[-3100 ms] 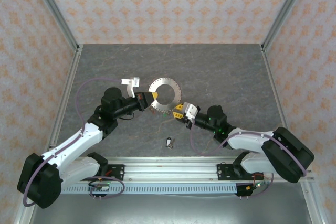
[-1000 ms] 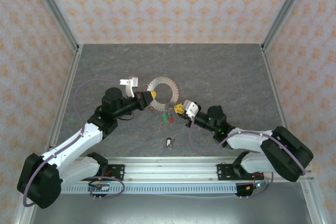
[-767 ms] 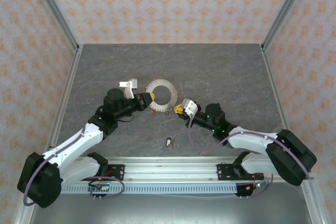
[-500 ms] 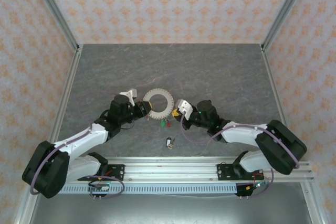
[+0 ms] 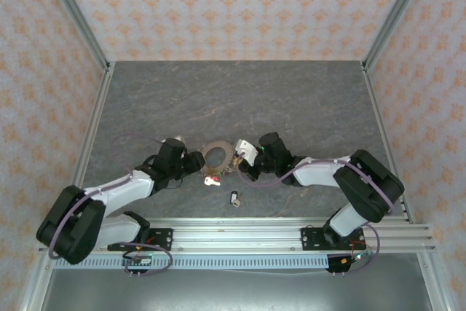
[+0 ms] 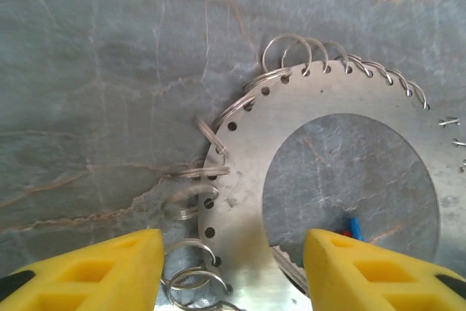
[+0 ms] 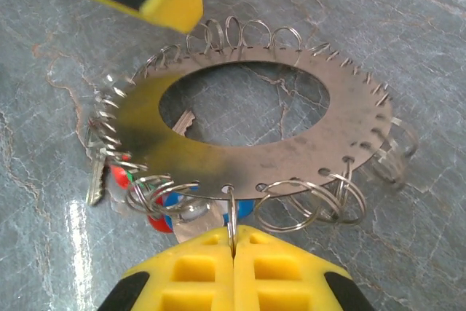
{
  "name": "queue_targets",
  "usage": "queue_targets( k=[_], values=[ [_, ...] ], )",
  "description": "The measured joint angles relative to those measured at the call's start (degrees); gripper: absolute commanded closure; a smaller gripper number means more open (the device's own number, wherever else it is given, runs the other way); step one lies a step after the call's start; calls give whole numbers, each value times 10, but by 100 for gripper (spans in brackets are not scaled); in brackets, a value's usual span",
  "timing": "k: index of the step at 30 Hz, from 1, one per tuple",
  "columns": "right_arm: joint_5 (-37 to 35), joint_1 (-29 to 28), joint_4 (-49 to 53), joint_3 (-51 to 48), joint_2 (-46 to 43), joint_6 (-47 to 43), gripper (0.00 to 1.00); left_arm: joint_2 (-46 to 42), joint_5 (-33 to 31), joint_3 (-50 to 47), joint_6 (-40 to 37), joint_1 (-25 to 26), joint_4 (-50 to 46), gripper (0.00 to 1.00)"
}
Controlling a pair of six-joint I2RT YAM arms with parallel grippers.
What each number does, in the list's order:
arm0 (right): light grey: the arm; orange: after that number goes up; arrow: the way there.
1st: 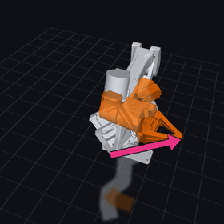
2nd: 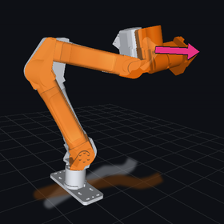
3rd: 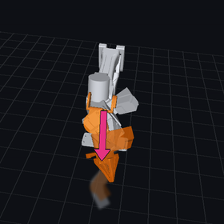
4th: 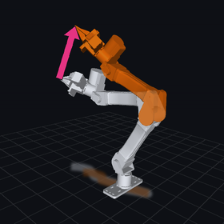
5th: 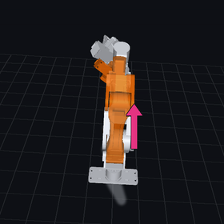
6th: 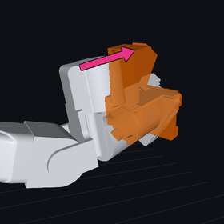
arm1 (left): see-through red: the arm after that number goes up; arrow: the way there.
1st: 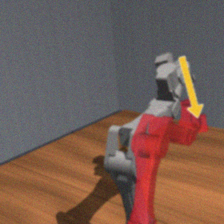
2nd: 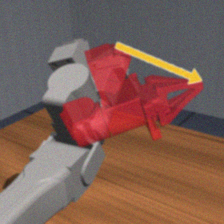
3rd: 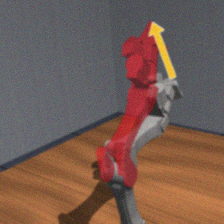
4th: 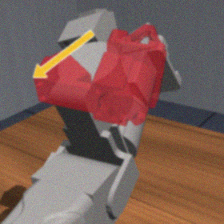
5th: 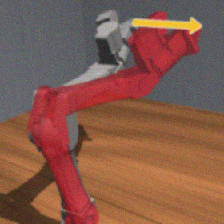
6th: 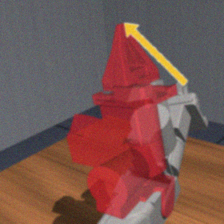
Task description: Put the keys on the keyring
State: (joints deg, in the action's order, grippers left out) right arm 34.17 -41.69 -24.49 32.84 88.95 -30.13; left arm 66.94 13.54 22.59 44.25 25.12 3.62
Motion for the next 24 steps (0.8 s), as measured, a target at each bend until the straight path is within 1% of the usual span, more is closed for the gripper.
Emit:
queue_targets(
  k=[4, 7, 10, 15, 18, 20, 24],
  values=[
    [41, 10, 1, 2, 0, -9, 100, -89, -5, -13, -41, 0, 9, 46],
    [78, 24, 14, 10, 0, -28, 100, -153, 7, -29, -108, 5, 44, 46],
    [127, 41, 26, 22, -2, -46, 100, -179, 36, -35, -200, 30, 76, 46],
    [190, 61, 69, 52, -21, -89, 100, -171, 87, -35, -349, 76, 132, 51],
    [212, 61, 98, 75, -31, -119, 100, -142, 116, -32, -427, 79, 150, 57],
    [220, 61, 110, 83, -36, -134, 100, -113, 133, -20, -475, 79, 148, 57],
    [228, 61, 136, 90, -38, -161, 100, -66, 159, -5, -537, 79, 158, 60]
  ],
)
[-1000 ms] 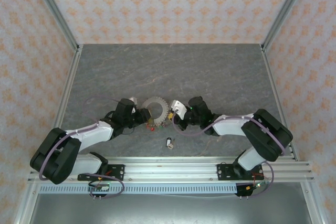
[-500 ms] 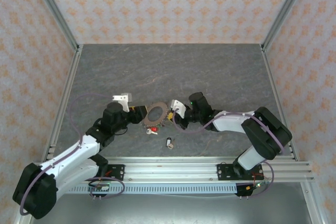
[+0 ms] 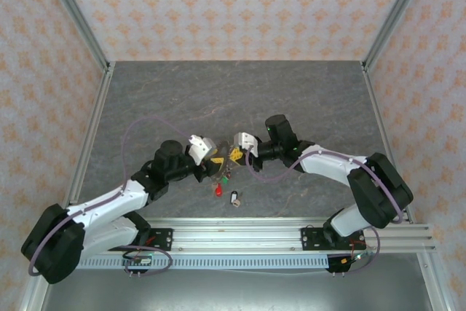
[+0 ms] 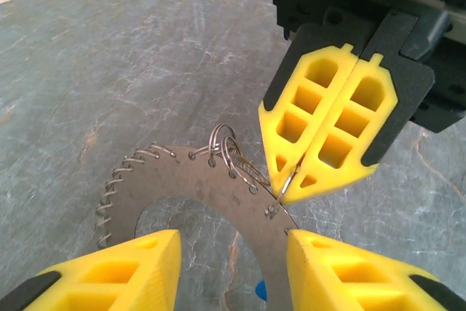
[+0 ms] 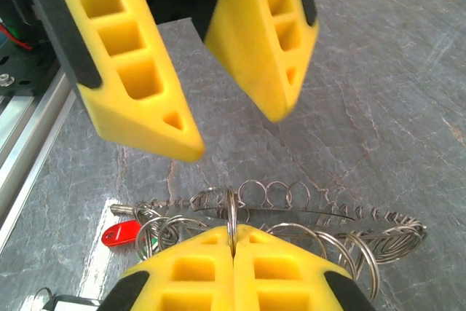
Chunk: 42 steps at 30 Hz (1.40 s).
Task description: Put the keys on the keyring
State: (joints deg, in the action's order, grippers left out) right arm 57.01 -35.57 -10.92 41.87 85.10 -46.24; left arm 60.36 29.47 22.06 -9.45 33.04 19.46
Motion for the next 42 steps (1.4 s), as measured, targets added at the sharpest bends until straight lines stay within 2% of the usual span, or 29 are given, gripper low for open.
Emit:
queue_targets(
  k=[6, 10, 16, 22, 29, 30, 33, 38, 40, 42],
  values=[
    [0, 0, 21, 0, 0, -20, 100, 75, 49, 34, -57, 0, 9, 70],
    [0, 0, 26, 0, 0, -27, 100, 108, 81, 57, -87, 0, 10, 72],
    [0, 0, 32, 0, 0, -34, 100, 112, 96, 70, -123, 0, -17, 81],
    [0, 0, 32, 0, 0, -34, 100, 112, 95, 75, -145, 0, -38, 82],
    [0, 1, 31, 0, 0, -33, 100, 115, 103, 85, -158, 0, -59, 96],
    [0, 2, 31, 0, 0, -33, 99, 117, 106, 87, -160, 0, -62, 100],
    [-1, 4, 33, 0, 0, -29, 92, 125, 110, 92, -163, -1, -64, 100],
    [-27, 2, 42, -7, -38, 7, 66, 125, 114, 78, -130, -17, -23, 100],
    [-50, 2, 33, -29, -81, 41, 63, 123, 116, 59, -105, -34, 14, 100],
    [-78, 2, 23, -55, -122, 91, 67, 121, 117, 44, -83, -48, 37, 100]
  ],
)
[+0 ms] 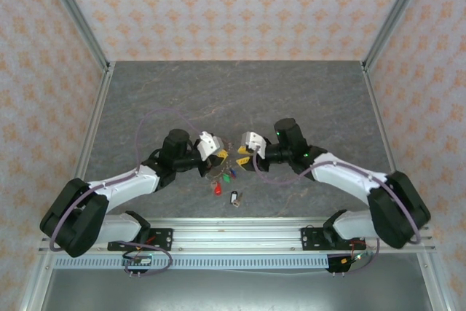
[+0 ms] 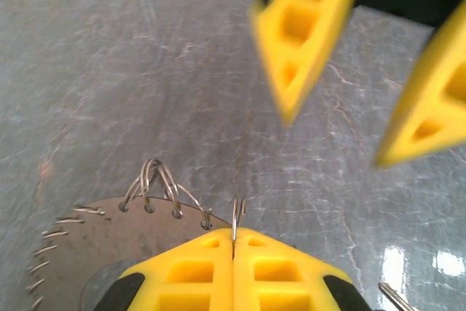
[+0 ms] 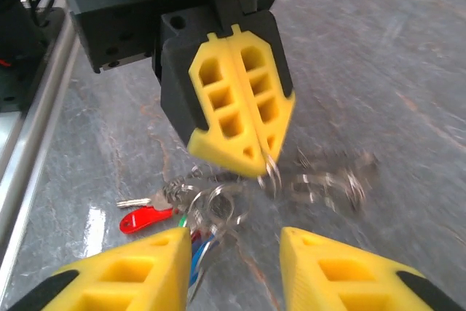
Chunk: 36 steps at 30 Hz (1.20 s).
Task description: Put the keys on the keyring
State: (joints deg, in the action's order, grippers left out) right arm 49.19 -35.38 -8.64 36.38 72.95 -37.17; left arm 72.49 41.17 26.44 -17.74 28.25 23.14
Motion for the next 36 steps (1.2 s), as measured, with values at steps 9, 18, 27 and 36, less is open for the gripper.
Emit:
queue_targets(
  k=[9, 18, 27, 36],
  values=[
    [-106, -106, 28, -45, -27, 191, 71, 0, -29, -38, 84, -17, 99, 100],
    [-196, -240, 34, -91, 20, 236, 65, 0, -75, -64, 115, -23, 134, 100],
    [-218, -255, 16, -92, 60, 210, 66, -13, -83, -71, 119, -25, 136, 100],
    [-218, -256, -18, -86, 103, 193, 66, -30, -82, -71, 119, -25, 134, 100]
  ],
)
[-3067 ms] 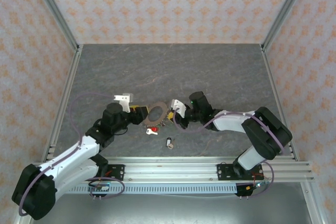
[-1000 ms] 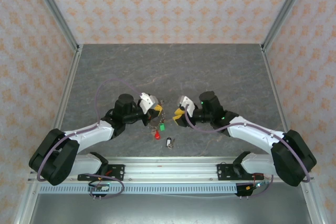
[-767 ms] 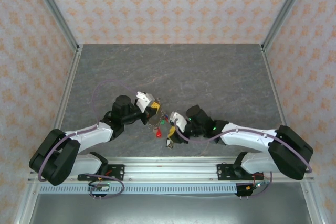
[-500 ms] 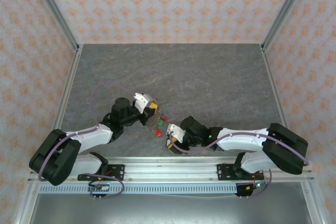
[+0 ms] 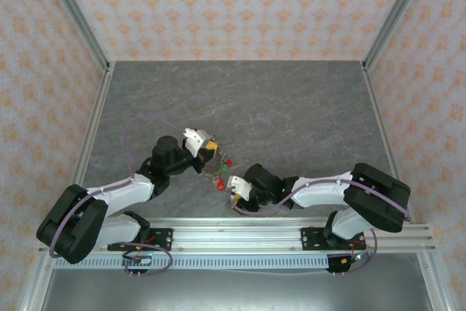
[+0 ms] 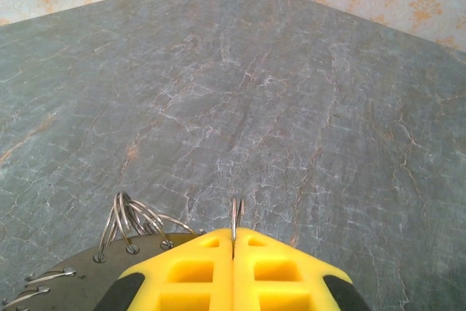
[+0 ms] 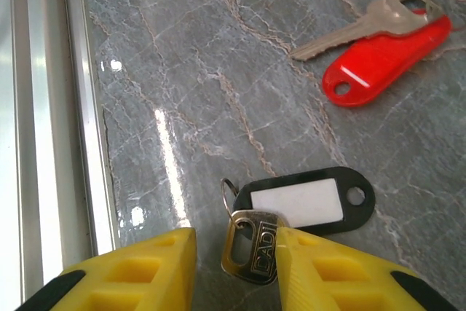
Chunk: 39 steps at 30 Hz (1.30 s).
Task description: Put the keys on the keyring
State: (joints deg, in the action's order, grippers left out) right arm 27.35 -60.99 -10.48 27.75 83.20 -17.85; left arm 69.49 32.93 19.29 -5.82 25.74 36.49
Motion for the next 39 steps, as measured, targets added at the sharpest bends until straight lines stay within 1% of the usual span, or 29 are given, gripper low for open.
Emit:
queue_targets(
  k=[2, 4, 10, 13, 15, 18, 20, 22, 25, 27, 28, 34, 37, 39],
  values=[
    [0, 0, -3, 0, 0, -2, 66, -2, 0, 0, 0, 0, 0, 100],
    [-5, 0, -10, 0, 0, -5, 63, -2, 0, 0, 0, 0, 0, 100],
    [-10, 0, -21, 0, -3, -33, 62, -2, 0, 0, 0, 0, 0, 100],
    [-8, 0, -23, 0, -1, -45, 65, -1, 1, 0, 0, 0, 0, 100],
    [-3, 0, -23, 3, 7, -54, 69, -1, 0, 0, 0, 0, 0, 100],
    [2, 0, -24, 5, 19, -65, 71, -1, 1, 0, 0, 0, 0, 100],
    [2, 0, -25, 7, 22, -70, 78, -1, 2, 0, 0, 0, 0, 100],
    [3, 0, -25, 7, 22, -73, 80, -1, 3, 0, 0, 0, 0, 100],
    [2, 0, -27, 7, 22, -76, 85, -1, 3, 0, 0, 0, -1, 100],
    [2, 0, -28, 7, 22, -78, 95, -1, 3, 0, 0, 0, -1, 100],
    [3, 0, -28, 7, 22, -78, 97, -1, 3, 0, 0, 0, -1, 100],
    [-12, 0, -29, 5, 10, -76, 100, -1, 11, 0, 0, 0, -2, 100],
    [-25, 10, -30, -3, -28, -60, 100, -1, 18, 0, -2, 0, -4, 100],
    [-25, 36, -35, -9, -66, -49, 100, -1, 31, 2, -5, 0, -12, 100]
  ],
)
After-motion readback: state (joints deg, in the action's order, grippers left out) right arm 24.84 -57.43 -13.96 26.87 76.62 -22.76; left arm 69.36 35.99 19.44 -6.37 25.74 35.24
